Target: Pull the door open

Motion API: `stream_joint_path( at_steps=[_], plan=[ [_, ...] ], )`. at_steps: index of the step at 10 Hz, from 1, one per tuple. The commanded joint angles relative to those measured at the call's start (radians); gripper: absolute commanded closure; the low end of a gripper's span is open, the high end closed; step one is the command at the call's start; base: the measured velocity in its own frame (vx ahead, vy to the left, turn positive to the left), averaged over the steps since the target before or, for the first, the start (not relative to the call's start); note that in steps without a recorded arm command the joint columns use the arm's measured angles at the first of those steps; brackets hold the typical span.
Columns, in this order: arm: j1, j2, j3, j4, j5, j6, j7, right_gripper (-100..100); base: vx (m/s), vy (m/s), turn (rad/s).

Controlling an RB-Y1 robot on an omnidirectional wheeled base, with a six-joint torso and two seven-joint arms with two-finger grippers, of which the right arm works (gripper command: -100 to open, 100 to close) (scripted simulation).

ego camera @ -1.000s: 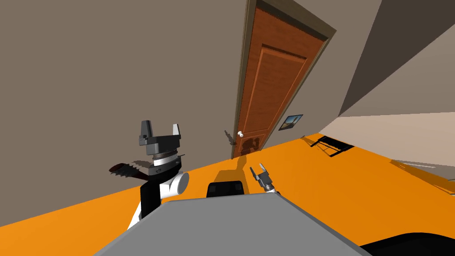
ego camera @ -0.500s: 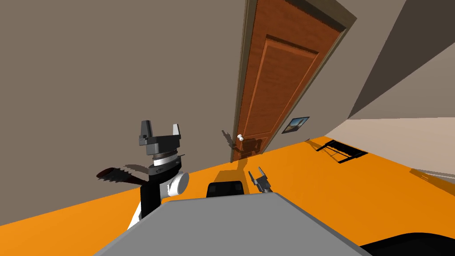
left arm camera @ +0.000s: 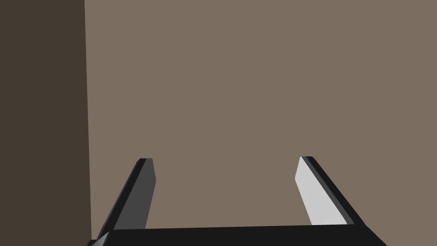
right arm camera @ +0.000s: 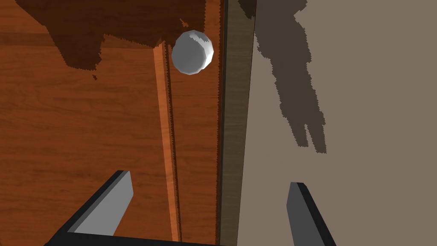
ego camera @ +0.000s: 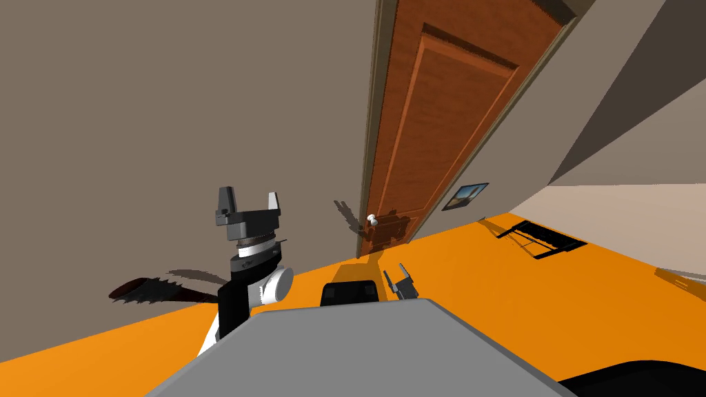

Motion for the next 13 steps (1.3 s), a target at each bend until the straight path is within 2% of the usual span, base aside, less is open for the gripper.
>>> stream_joint_path(
  at_steps=[1, 4, 10, 11, 13],
  plan=[
    [-0.003, 0.008, -0.004, 0.018, 0.008, -0.008, 0.012, -100, 0.195, -0.022, -0.035],
    [-0.002, 0.024, -0.010, 0.041, 0.022, -0.020, 0.030, -100, 0.198, -0.042, -0.035],
    [0.000, 0.042, -0.015, 0.061, 0.034, -0.031, 0.046, -100, 0.218, -0.016, -0.053],
    [-0.001, 0.040, -0.015, 0.059, 0.033, -0.029, 0.044, -100, 0.066, -0.012, 0.017],
    [-0.005, 0.026, -0.014, 0.061, 0.033, -0.027, 0.045, -100, -0.151, -0.003, 0.054]
  ],
)
